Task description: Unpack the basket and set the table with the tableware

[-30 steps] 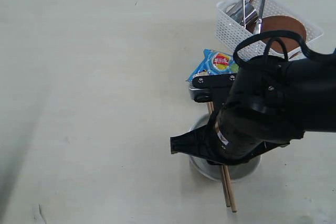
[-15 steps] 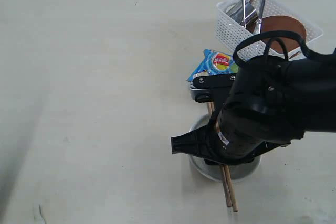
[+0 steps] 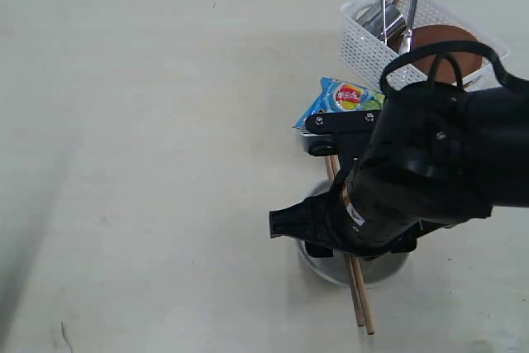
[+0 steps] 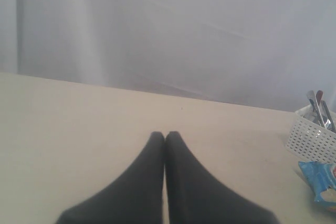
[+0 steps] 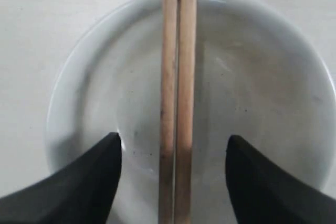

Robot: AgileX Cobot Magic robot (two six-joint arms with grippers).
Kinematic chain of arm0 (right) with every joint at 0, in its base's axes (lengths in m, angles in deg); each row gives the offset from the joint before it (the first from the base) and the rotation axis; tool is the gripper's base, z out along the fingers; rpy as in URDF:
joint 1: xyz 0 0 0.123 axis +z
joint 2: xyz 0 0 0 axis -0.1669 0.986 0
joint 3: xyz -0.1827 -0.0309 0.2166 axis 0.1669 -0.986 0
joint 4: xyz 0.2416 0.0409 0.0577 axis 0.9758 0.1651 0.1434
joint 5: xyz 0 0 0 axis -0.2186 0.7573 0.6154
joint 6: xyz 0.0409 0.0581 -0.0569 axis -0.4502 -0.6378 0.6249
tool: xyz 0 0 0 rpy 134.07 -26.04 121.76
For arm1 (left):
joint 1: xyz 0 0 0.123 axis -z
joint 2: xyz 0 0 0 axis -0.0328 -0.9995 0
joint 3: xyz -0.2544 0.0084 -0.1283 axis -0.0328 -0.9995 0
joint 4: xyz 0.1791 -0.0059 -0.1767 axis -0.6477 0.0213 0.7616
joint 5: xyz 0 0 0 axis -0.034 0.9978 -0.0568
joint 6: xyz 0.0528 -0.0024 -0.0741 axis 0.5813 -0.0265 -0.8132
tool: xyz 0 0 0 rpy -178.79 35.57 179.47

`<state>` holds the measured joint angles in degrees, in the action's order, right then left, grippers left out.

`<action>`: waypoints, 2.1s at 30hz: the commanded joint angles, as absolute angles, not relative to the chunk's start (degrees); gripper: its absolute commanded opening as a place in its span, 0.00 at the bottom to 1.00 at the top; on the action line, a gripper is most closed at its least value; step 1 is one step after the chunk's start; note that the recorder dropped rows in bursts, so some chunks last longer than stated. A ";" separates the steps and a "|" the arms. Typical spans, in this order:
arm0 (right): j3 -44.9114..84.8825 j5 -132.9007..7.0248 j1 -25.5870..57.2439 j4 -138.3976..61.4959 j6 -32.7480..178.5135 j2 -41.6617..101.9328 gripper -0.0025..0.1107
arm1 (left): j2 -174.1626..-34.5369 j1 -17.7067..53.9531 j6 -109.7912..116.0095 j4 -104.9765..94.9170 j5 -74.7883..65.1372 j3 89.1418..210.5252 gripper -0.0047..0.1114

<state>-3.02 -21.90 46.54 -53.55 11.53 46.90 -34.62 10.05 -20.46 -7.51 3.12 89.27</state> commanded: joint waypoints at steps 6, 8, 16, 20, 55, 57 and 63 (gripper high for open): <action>-1.38 -18.44 46.45 -54.17 12.26 45.84 0.52 | -34.54 10.21 -20.12 -8.06 3.10 89.14 0.04; -0.50 -16.63 46.45 -54.17 12.96 44.58 0.52 | -34.54 10.21 -20.12 -8.06 3.10 89.14 0.04; 1.96 -13.22 46.45 -50.43 15.91 36.31 0.52 | -34.54 10.21 -20.12 -8.06 3.10 89.14 0.04; 5.79 -5.73 46.45 -49.04 21.53 29.87 0.52 | -34.54 10.21 -20.12 -8.06 3.10 89.14 0.04; 36.94 -26.48 -14.31 -0.20 90.34 68.67 0.39 | -34.54 10.21 -20.12 -8.06 3.20 89.14 0.04; 40.60 -26.21 -13.51 -0.07 89.67 72.26 0.39 | -34.54 10.21 -20.12 -8.06 3.20 89.14 0.04; 49.23 -26.44 -11.62 -0.18 87.04 80.76 0.39 | -34.54 10.21 -20.12 -8.06 3.20 89.14 0.04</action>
